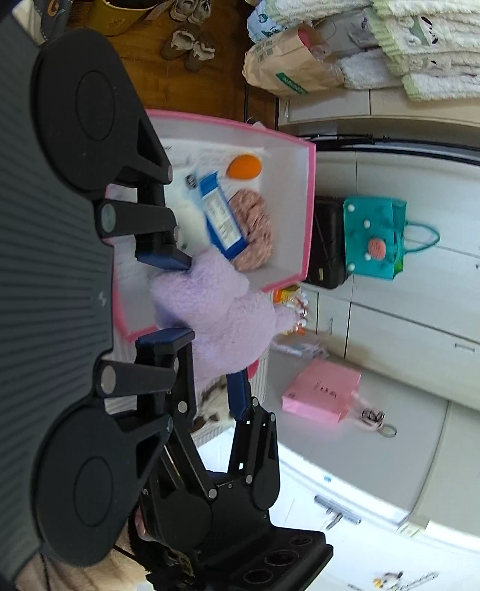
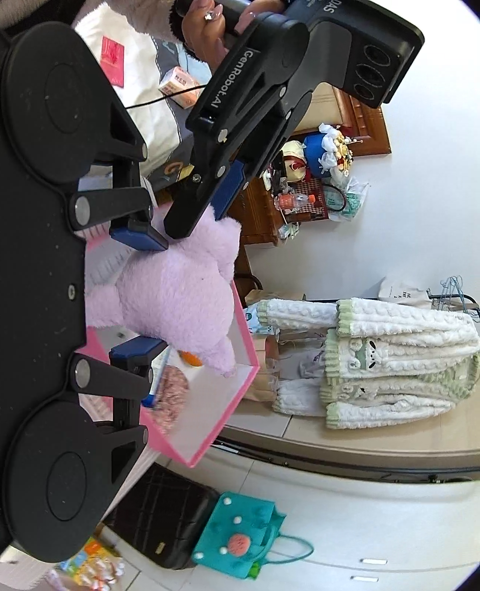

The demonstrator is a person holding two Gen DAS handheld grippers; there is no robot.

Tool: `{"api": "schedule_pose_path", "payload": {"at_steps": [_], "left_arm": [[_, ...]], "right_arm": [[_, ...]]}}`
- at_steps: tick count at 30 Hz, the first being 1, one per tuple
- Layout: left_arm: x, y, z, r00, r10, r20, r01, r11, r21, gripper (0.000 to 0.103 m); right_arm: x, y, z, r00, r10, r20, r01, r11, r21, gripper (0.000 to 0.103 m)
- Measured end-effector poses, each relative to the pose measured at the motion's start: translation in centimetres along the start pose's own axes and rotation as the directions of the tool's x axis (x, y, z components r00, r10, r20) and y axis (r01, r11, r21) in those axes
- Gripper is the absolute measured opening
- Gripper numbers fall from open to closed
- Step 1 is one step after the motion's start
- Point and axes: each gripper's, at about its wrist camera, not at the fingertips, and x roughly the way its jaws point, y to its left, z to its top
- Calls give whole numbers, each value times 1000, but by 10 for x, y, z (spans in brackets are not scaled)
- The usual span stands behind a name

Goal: Organize soft objects
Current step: 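Lift the lilac plush and carry it over the pink box with right tool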

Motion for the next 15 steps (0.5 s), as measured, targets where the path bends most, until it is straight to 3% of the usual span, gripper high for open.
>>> {"api": "schedule_pose_path", "payload": {"at_steps": [7, 15], "left_arm": [[47, 45, 19, 998, 59, -16, -60, 995, -82, 33], [106, 89, 19, 990, 31, -136, -62, 971, -232, 33]], "right_arm": [[55, -31, 21, 998, 22, -57, -23, 999, -27, 53], [113, -47, 27, 979, 11, -202, -46, 984, -170, 52]]}}
